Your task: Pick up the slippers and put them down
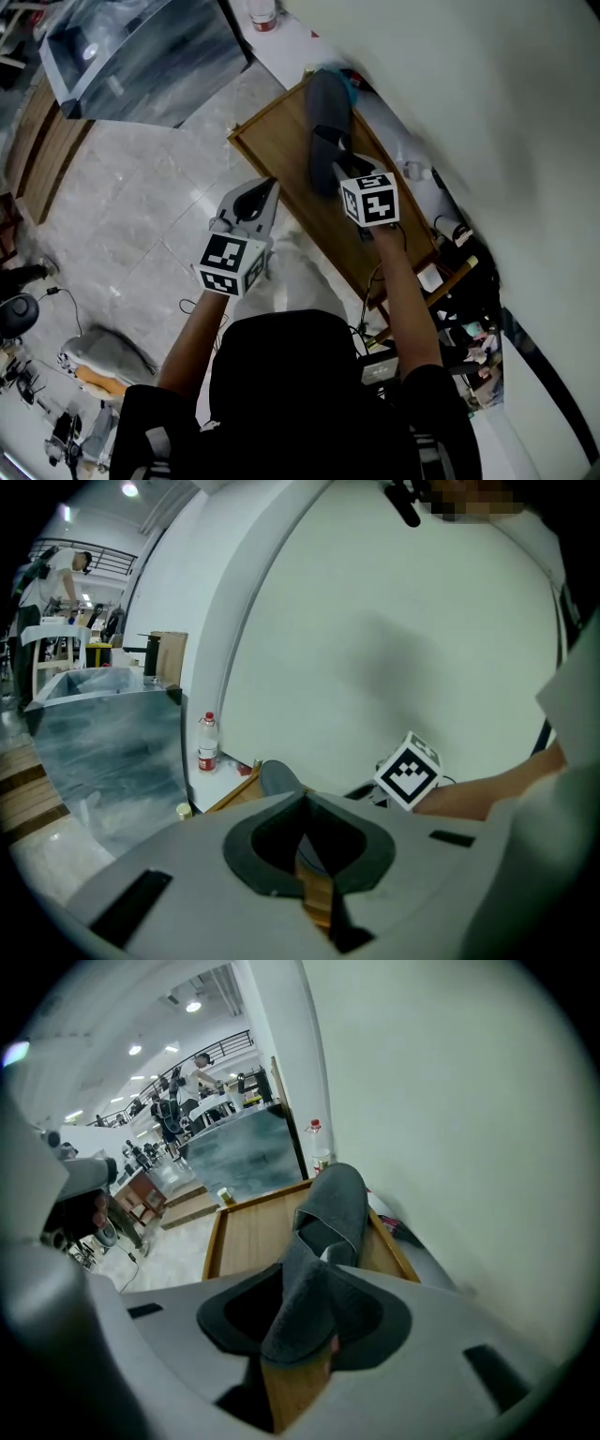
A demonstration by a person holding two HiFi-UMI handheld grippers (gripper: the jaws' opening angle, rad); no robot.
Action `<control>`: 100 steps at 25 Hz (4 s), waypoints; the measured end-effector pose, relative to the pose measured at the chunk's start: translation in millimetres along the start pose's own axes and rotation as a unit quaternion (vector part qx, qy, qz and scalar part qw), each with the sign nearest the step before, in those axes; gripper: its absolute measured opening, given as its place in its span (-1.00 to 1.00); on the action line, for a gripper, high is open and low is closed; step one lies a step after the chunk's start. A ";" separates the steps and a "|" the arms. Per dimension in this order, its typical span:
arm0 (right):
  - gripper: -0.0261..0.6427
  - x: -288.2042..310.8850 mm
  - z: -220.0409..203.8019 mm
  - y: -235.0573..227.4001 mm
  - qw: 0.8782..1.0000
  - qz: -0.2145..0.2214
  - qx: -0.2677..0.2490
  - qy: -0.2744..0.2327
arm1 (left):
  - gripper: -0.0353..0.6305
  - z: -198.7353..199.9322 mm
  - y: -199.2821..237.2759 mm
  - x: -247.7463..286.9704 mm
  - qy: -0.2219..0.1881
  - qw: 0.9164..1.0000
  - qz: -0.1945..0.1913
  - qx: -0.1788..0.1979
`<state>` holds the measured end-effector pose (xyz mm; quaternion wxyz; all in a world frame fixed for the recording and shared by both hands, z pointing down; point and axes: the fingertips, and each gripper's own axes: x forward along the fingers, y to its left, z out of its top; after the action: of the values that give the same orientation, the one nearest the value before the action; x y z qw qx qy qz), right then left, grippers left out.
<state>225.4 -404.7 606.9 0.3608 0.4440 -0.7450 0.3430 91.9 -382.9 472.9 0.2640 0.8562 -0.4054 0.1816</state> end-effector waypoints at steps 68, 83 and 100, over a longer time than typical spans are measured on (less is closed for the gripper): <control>-0.88 -24.8 5.2 49.4 0.997 -0.049 -0.017 -0.061 | -0.88 -56.8 26.2 -79.4 0.003 0.999 0.031 -0.026; -0.87 -104.9 -16.7 153.2 0.990 -0.031 -0.073 -0.114 | -0.88 -79.2 4.9 -193.9 -0.044 0.997 0.064 0.002; -0.87 -192.4 -70.4 330.3 0.975 0.003 -0.158 -0.158 | -0.88 -125.4 -6.6 -377.9 -0.122 0.985 0.125 0.001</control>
<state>8.0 -144.2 417.4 0.3035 0.4274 -0.8387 0.1476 -143.8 -78.1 372.1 0.1872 0.8147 -0.5382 0.1072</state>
